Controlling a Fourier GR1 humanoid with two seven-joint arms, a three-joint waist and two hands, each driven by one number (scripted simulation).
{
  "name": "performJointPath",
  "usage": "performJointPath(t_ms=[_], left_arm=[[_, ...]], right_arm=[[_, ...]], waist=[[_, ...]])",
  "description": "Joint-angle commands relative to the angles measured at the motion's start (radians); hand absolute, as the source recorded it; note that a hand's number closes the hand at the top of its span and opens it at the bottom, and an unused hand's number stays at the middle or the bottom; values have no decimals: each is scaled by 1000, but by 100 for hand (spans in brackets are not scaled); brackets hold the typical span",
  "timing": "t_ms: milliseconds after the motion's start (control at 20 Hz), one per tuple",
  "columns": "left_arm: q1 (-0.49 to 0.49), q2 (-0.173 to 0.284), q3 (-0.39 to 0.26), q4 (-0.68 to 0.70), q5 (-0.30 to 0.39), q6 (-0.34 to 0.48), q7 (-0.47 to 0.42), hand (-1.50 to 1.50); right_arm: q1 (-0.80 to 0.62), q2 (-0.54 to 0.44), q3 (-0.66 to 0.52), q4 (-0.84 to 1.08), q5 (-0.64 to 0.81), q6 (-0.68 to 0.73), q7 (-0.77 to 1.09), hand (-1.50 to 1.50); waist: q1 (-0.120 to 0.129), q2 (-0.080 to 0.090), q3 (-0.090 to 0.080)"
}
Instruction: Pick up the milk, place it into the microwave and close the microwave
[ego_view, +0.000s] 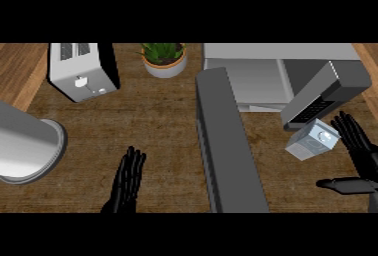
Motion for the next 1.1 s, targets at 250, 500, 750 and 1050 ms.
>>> performJointPath(t_ms=[250, 500, 750, 1050], left_arm=[[74, 98, 98, -42, 122, -98, -78, -150], [101, 130, 134, -3, 166, -154, -126, -150], [106, 165, 162, -82, 182, -163, -80, -150], [56, 135, 185, -3, 200, -174, -99, -150]], right_arm=[[-164, -6, 43, 319, 95, -77, -248, -150], [-231, -42, 25, 421, 76, -92, -279, -150], [-235, -20, 18, 494, 72, -152, -364, 150], [-267, -13, 50, 558, 136, -288, -386, 150]], waist=[[7, 1, 0], [13, 3, 0], [32, 9, 4], [33, 15, 4]])
